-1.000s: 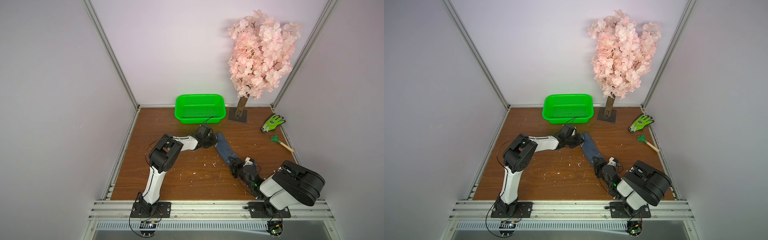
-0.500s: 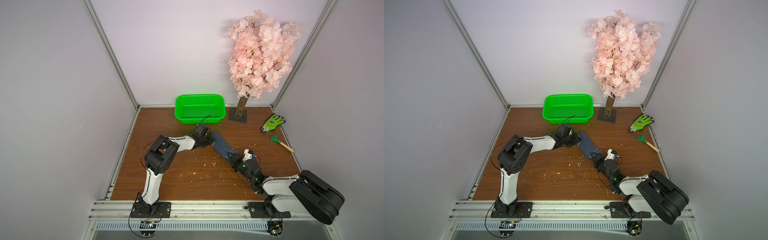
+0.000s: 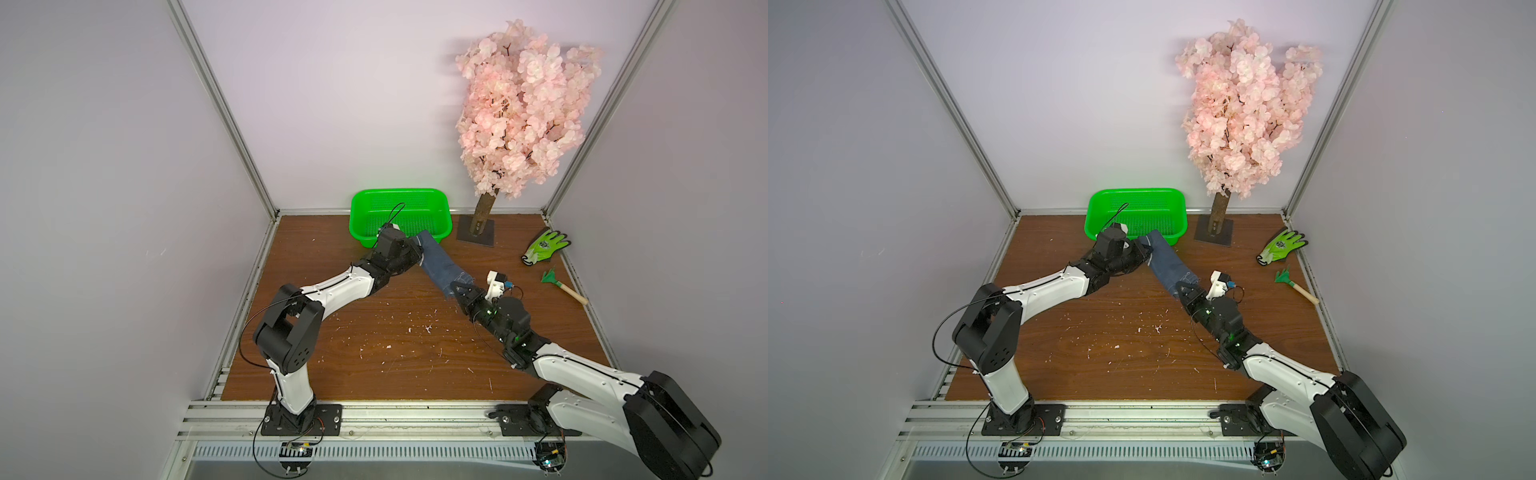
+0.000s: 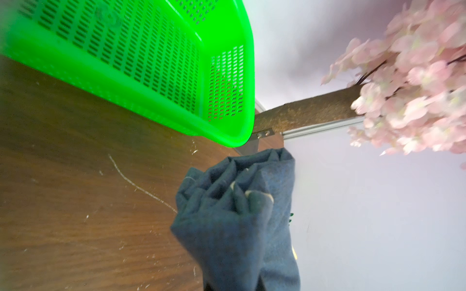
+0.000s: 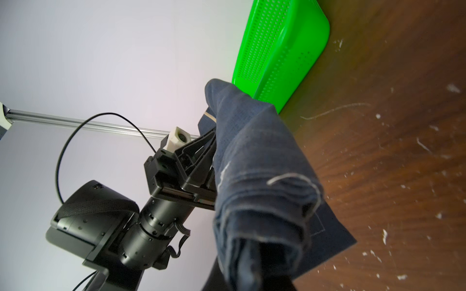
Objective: Roll up the pillowcase
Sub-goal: Pick up the pillowcase from the center of the board, then place the pillowcase in the bin.
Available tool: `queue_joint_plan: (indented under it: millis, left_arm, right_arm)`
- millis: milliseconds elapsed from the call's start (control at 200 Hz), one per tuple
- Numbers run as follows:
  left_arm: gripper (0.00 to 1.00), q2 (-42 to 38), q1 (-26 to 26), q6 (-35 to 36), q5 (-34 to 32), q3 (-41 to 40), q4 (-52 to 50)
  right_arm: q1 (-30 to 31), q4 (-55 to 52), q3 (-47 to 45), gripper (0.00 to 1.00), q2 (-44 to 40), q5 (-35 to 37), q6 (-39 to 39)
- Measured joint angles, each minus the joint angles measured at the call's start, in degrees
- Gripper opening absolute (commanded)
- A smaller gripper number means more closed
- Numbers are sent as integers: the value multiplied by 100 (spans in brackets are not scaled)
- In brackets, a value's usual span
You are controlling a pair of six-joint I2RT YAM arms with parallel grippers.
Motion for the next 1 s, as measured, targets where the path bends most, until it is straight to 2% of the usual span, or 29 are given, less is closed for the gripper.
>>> queue_joint_plan:
  millis: [135,440,610,766,1001]
  left_arm:
    - [4,225,201,-42,-188,487,151]
    - [4,1261,627,-44,-1121,1672,820]
    - [4,1947,785,-70,-1587,2297,1091]
    - [5,2378,852,-94,-2026,2544,1340]
    - [7,3101,870,-232,-2387,2979,1646]
  right_arm:
    - [-446,-136,920,21,719,-527,-376]
    - [-1325,-533,3602,24,2994,-1856,-1338]
    - [-1556,-817,4946,24,4157,-2363,-1700]
    - [-1690,-1139,6022,24,5121,-2734,-1998]
    - [-1827,-1814,7353,24,6179,-3029,-2509]
